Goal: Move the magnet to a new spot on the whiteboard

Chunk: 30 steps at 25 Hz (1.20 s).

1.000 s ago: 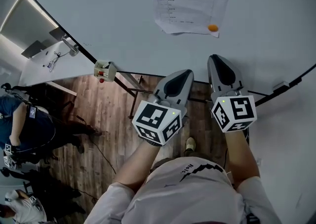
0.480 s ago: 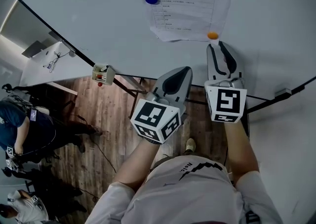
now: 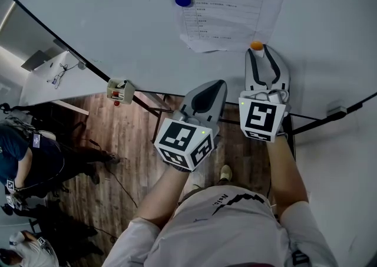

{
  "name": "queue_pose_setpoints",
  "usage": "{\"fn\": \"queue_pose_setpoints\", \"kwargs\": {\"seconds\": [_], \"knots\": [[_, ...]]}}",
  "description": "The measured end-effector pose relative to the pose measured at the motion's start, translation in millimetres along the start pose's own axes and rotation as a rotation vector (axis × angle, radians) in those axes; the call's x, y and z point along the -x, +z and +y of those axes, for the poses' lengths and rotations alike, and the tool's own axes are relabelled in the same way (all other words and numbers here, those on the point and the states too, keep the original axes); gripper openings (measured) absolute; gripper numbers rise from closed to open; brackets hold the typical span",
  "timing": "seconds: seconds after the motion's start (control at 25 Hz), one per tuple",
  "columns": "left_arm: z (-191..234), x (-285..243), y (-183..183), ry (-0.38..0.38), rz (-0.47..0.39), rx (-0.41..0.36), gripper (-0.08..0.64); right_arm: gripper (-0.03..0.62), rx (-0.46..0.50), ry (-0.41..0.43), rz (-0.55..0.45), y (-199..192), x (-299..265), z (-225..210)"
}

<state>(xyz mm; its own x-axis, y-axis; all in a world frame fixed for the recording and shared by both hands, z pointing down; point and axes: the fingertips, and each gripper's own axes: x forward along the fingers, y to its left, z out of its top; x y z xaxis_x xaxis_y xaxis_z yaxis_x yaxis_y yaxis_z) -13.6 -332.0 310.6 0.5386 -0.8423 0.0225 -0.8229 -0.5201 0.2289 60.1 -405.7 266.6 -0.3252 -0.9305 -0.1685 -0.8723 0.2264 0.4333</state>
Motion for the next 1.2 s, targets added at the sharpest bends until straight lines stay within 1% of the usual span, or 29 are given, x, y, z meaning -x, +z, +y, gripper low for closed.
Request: {"fn": "queue_pose_setpoints", "kwargs": {"seconds": [0.24, 0.48, 0.56, 0.72, 1.04, 1.2], "knots": [[6.2, 0.8, 0.5, 0.001, 0.000, 0.005, 0.011, 0.132, 0.077, -0.035, 0.025, -5.5, -5.9, 3.5], [10.6, 2.9, 0.3, 0.000, -0.002, 0.010, 0.011, 0.132, 0.116, -0.086, 0.045, -10.5, -7.3, -0.2], [11.6, 3.2, -0.2, -0.001, -0.002, 0.011, 0.011, 0.130, 0.118, -0.091, 0.055, -12.9, -6.9, -0.8], [12.8, 4.4, -1.0, -0.004, -0.001, 0.015, 0.011, 0.130, 0.115, -0.072, 0.047, -9.3, -7.9, -0.5], [11.7, 11.8, -1.9, -0.006, -0.004, 0.020, 0.011, 0.129, 0.075, -0.054, 0.025, 0.0, -2.8, -1.0], [9.9, 14.6, -4.2, -0.009, -0.005, 0.022, 0.011, 0.129, 0.063, -0.036, 0.030, -1.9, 1.6, 3.1]]}}
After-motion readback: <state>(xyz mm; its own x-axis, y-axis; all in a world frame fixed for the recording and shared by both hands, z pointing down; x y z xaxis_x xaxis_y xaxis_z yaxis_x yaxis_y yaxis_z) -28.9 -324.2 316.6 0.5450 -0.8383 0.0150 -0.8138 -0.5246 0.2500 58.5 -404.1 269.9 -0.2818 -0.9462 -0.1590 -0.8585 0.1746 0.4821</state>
